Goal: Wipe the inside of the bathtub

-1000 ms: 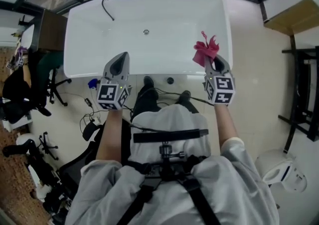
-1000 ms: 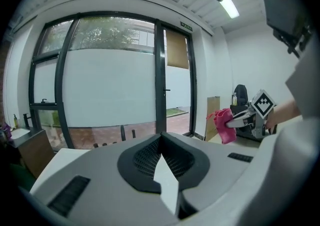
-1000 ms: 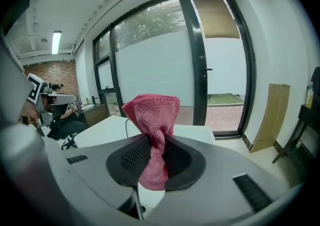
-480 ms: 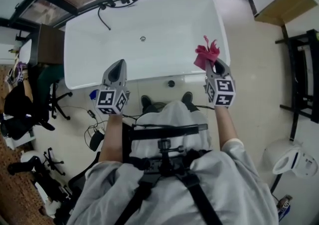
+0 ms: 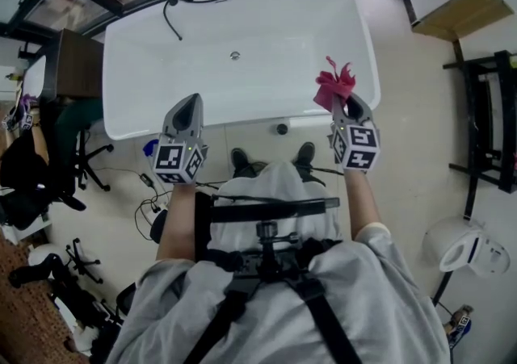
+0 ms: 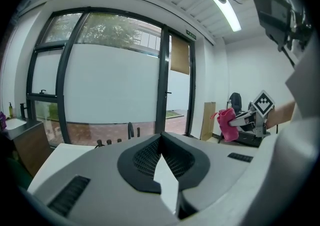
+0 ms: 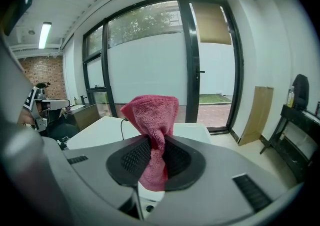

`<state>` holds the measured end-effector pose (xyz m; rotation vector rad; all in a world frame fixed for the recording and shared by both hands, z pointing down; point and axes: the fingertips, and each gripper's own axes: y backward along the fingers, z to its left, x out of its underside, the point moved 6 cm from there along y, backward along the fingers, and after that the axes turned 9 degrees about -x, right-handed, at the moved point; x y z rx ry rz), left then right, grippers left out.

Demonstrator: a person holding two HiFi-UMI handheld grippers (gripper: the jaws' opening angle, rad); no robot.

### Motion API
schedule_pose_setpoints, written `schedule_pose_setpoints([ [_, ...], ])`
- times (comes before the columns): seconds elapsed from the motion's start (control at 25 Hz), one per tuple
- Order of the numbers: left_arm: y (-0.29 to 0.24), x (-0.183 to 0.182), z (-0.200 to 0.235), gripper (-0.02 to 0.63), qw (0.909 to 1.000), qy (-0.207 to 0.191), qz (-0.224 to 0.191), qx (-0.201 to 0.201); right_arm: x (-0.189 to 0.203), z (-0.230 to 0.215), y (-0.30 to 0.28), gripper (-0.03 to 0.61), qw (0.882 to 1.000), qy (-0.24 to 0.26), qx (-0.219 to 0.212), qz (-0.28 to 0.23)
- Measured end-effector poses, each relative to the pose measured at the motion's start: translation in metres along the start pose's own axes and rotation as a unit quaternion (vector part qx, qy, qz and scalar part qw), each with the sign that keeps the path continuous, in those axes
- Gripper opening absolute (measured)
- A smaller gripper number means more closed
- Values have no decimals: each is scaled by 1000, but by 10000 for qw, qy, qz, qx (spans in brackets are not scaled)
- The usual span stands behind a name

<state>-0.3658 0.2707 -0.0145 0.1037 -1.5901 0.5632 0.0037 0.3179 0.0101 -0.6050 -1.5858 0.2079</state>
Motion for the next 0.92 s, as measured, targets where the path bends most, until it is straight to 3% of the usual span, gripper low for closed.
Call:
schedule_pose_setpoints([
  [0.28, 4, 10, 15, -6, 10000, 64, 21, 65, -1, 26, -9, 64, 10000, 39, -61, 19],
  [0.92, 31, 18, 3, -6, 9998, 115, 149, -15, 7, 25, 9, 64, 9997, 144, -173, 121],
])
